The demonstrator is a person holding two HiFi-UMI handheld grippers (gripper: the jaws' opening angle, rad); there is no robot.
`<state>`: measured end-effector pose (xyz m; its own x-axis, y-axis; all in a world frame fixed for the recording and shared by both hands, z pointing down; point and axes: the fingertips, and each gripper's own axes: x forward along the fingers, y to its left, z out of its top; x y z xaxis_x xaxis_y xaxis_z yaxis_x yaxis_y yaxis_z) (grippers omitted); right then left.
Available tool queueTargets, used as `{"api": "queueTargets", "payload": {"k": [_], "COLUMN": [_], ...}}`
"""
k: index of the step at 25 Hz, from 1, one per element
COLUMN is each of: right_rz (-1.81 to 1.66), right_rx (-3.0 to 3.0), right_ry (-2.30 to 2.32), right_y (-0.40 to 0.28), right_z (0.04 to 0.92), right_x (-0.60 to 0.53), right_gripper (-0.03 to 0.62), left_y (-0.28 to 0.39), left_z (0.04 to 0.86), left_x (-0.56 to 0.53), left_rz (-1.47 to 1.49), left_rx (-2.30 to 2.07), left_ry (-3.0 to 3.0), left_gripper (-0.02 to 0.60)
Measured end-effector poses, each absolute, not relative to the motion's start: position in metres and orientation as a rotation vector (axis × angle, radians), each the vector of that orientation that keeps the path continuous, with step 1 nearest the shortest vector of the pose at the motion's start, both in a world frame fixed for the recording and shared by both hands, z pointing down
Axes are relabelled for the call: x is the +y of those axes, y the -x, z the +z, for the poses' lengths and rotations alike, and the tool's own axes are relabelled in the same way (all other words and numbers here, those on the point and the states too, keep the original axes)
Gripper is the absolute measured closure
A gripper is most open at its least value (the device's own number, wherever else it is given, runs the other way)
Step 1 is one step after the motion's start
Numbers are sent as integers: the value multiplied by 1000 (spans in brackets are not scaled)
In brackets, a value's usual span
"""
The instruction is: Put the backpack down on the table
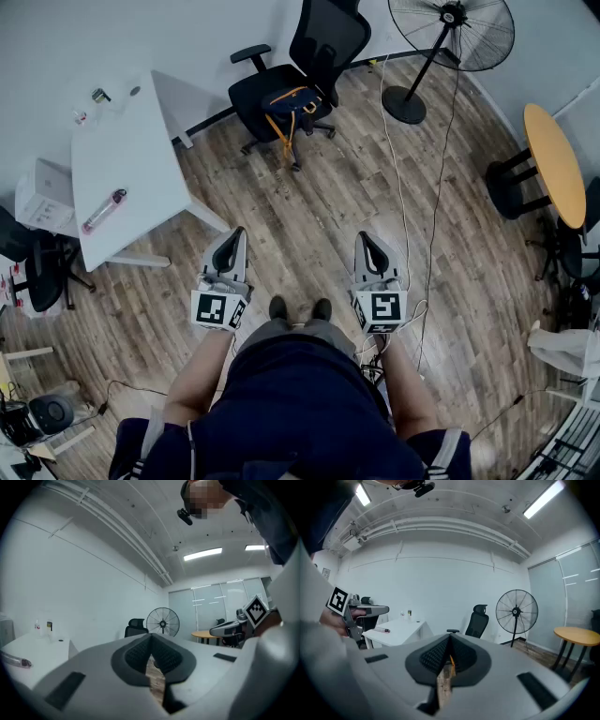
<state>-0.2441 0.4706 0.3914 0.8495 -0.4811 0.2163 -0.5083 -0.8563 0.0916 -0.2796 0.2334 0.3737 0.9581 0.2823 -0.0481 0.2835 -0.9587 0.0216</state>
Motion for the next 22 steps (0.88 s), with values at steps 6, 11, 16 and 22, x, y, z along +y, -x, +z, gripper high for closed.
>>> {"api": "queueTargets", "payload": {"k": [6,11,16,22], "right_rz": [285,285,271,234], "right_rx": [-775,-774,-769,-767], "right_ry": [-2879,-2880,-2887,-2897], "right_y": [240,239,238,235], "right_z": [393,393,391,389], "right_x": [471,471,473,473], "right_gripper": [600,600,599,595], "left_y": [278,277,277,275], "left_z": [374,374,375,376], "left_x": [235,235,235,236], "left_rz": [-65,-66,-60,-55], "left_rx": [445,444,441,445], "left_ry": [-3088,-3091,-3093,-3097], "left_gripper": [578,578,578,578]}}
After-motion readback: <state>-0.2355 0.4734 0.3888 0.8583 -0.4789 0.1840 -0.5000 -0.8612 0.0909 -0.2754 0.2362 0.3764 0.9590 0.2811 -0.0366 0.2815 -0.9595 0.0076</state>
